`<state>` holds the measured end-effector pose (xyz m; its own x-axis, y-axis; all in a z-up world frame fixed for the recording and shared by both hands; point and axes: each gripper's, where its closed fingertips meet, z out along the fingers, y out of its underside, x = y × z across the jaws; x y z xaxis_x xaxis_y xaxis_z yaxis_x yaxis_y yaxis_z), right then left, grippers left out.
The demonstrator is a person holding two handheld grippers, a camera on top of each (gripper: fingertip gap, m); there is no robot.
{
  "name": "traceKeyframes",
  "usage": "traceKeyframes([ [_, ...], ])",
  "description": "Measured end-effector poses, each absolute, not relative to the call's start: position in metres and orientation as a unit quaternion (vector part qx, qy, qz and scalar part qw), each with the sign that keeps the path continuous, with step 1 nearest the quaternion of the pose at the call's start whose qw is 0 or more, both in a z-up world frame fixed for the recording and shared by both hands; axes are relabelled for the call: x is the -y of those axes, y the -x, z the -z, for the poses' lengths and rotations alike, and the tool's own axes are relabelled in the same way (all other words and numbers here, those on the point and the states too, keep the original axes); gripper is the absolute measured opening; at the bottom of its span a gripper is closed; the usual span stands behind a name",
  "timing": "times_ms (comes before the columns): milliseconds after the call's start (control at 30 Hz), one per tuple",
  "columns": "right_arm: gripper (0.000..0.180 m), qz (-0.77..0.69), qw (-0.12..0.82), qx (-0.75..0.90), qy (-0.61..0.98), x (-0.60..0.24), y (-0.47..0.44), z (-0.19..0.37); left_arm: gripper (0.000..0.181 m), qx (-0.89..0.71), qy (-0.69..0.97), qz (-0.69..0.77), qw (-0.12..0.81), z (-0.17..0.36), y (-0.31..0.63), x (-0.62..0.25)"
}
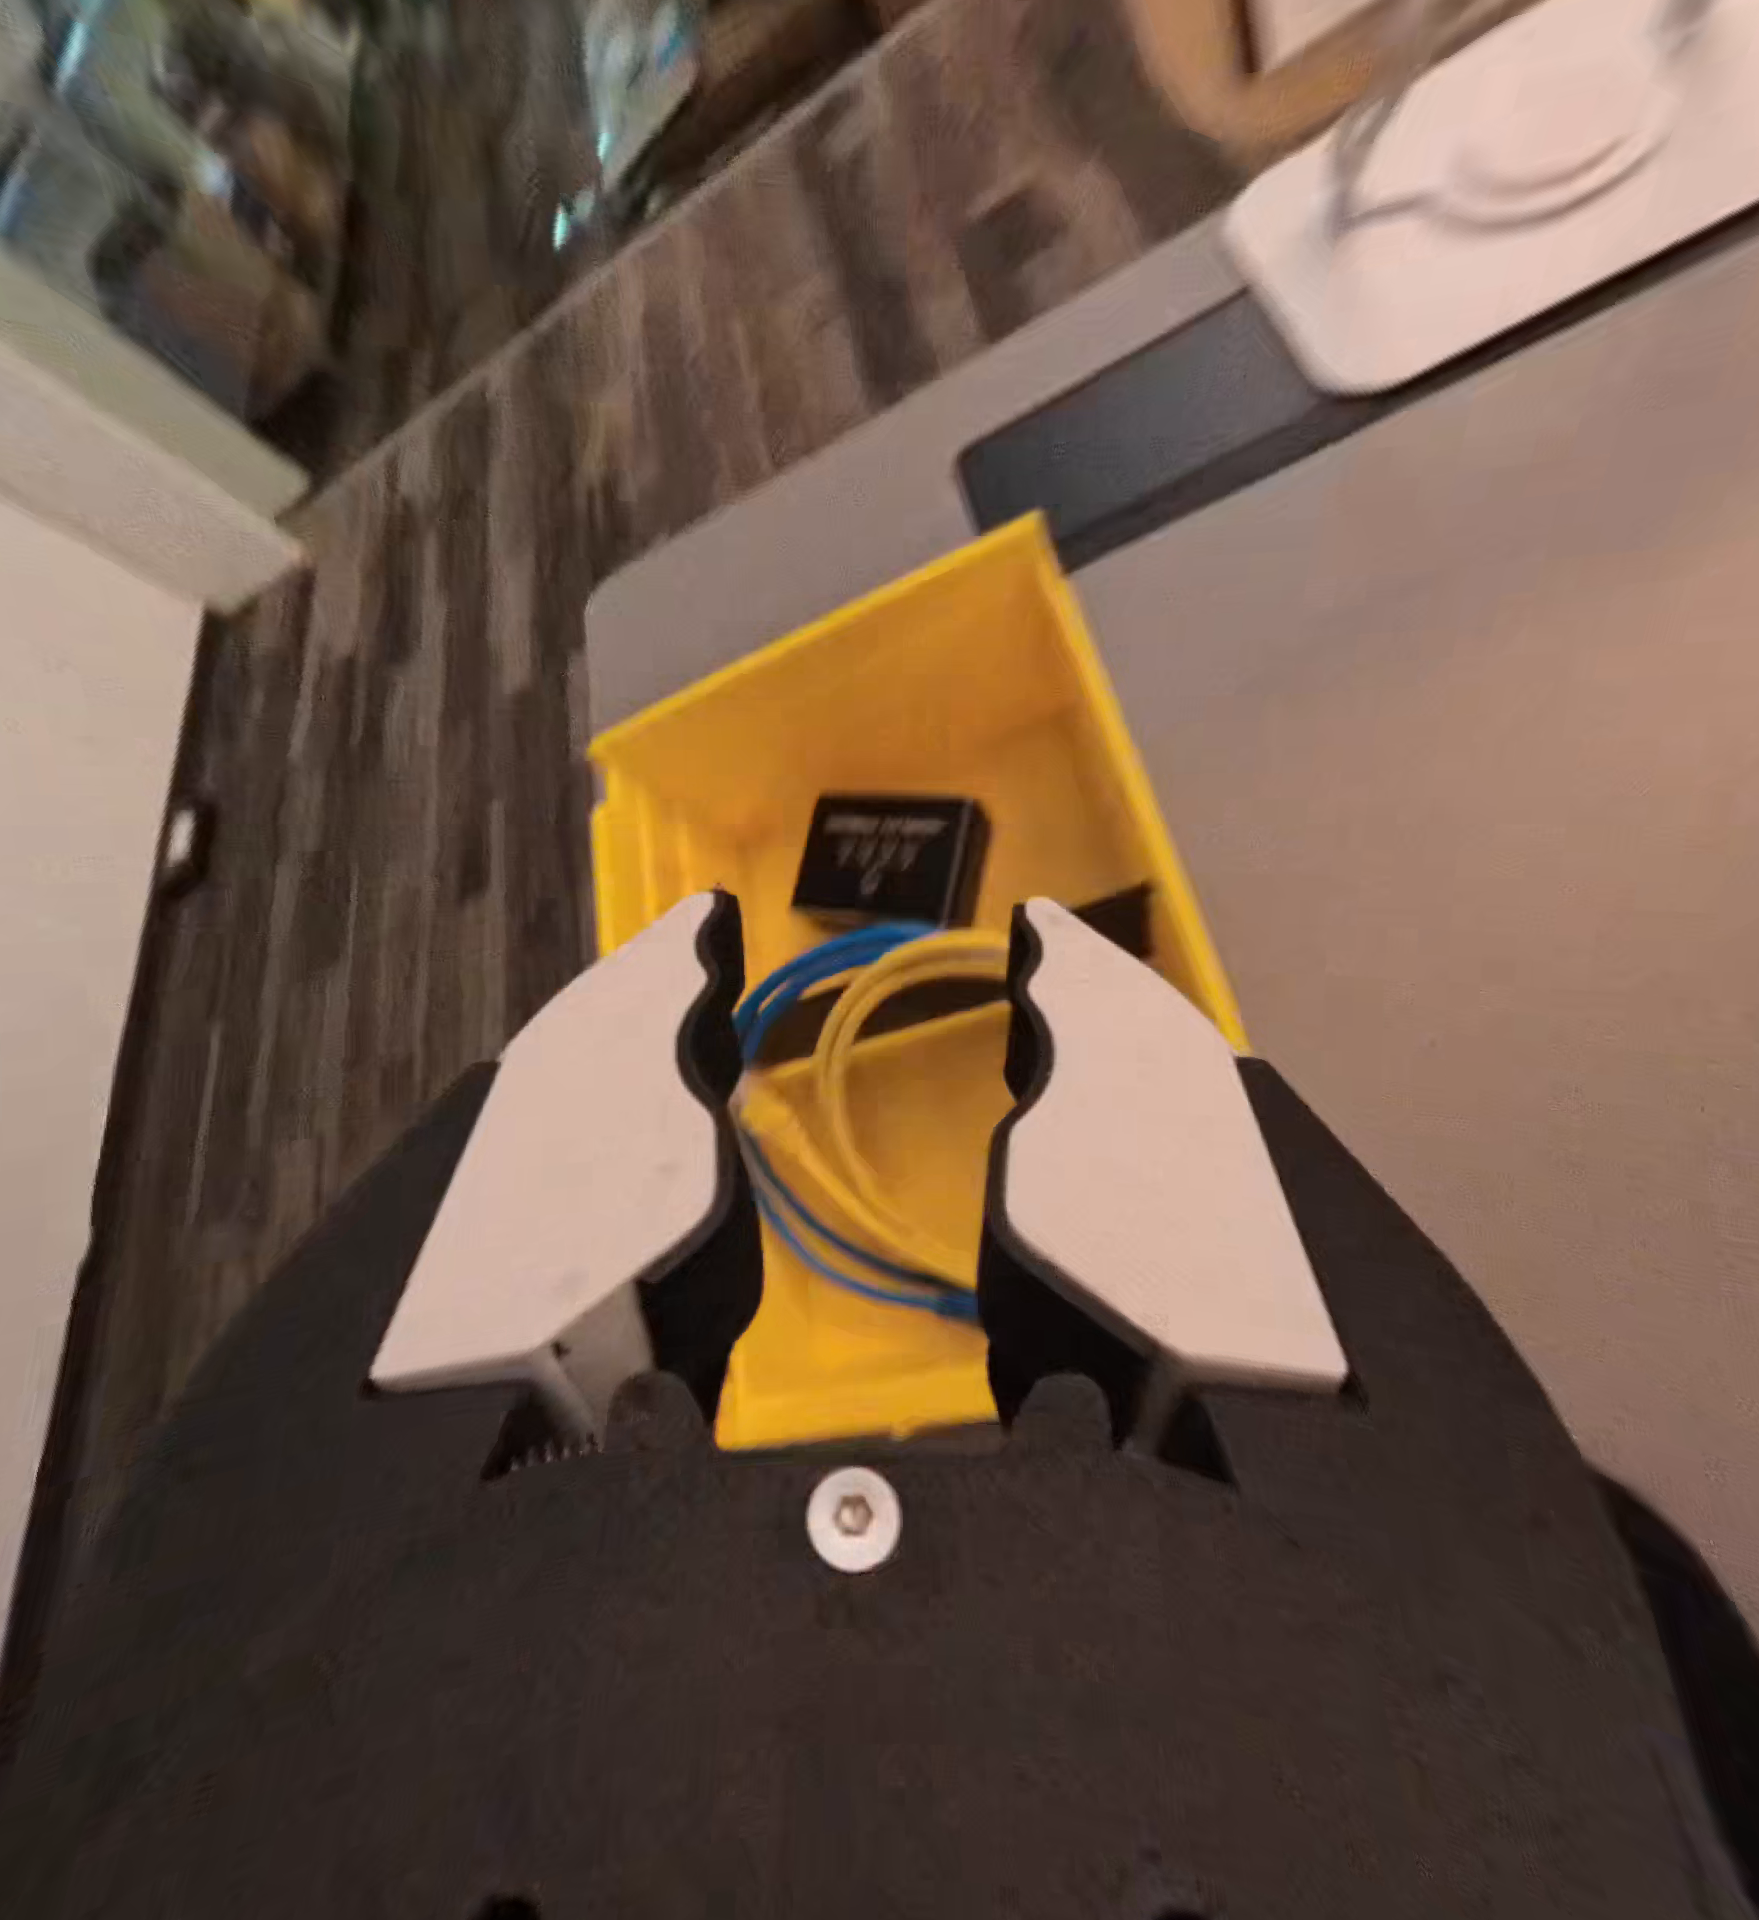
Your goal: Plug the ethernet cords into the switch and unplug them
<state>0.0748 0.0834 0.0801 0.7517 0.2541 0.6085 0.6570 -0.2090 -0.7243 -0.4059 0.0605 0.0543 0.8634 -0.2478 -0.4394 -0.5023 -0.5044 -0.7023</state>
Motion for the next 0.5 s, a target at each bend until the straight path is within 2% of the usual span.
traceKeyframes([
  [100, 0.071, 0.185, 0.546, 0.309, 0.757, -0.084, -0.071, -0.076, 0.053, -0.134, 0.9, -0.169, 0.38, -0.018, 0.484, -0.054],
  [167, 0.071, 0.187, 0.541, 0.314, 0.757, -0.084, -0.068, -0.073, 0.057, -0.138, 0.907, -0.164, 0.363, 0.005, 0.503, -0.061],
  [267, 0.071, 0.19, 0.534, 0.319, 0.759, -0.085, -0.066, -0.068, 0.055, -0.146, 0.908, -0.166, 0.355, 0.027, 0.512, -0.076],
  [400, 0.071, 0.193, 0.531, 0.318, 0.761, -0.087, -0.069, -0.067, 0.039, -0.185, 0.908, -0.165, 0.338, 0.04, 0.499, -0.085],
  [500, 0.071, 0.194, 0.528, 0.318, 0.764, -0.088, -0.069, -0.064, 0.038, -0.243, 0.899, -0.15, 0.332, 0.049, 0.48, -0.087],
])
